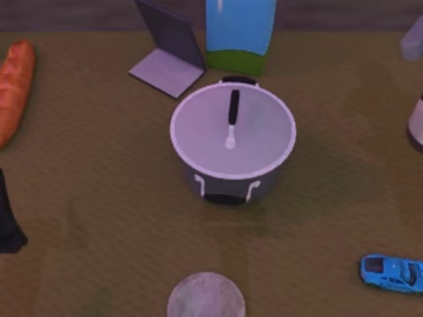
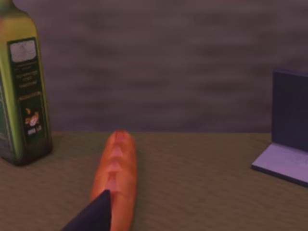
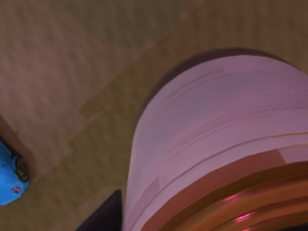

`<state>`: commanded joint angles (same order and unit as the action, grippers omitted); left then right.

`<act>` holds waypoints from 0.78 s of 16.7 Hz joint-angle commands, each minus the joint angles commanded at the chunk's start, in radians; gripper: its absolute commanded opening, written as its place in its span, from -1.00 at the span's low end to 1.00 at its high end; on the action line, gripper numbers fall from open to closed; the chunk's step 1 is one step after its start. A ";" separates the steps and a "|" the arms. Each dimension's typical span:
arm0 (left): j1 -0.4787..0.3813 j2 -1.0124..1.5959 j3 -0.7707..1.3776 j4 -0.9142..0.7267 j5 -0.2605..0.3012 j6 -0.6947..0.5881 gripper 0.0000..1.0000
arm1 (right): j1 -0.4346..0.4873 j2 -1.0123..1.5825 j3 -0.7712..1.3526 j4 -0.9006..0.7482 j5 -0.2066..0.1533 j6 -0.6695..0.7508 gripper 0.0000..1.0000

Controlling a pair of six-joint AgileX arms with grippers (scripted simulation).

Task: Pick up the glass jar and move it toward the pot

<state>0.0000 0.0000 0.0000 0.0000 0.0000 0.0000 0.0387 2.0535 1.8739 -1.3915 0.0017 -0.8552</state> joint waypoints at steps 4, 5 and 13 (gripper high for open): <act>0.000 0.000 0.000 0.000 0.000 0.000 1.00 | 0.004 0.014 0.007 0.001 0.000 0.036 -1.00; 0.000 0.000 0.000 0.000 0.000 0.000 1.00 | 0.012 0.023 0.010 0.002 0.000 0.068 -1.00; 0.000 0.000 0.000 0.000 0.000 0.000 1.00 | 0.125 0.106 0.059 0.053 0.000 0.647 -1.00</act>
<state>0.0000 0.0000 0.0000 0.0000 0.0000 0.0000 0.1637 2.1594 1.9331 -1.3388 0.0014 -0.2081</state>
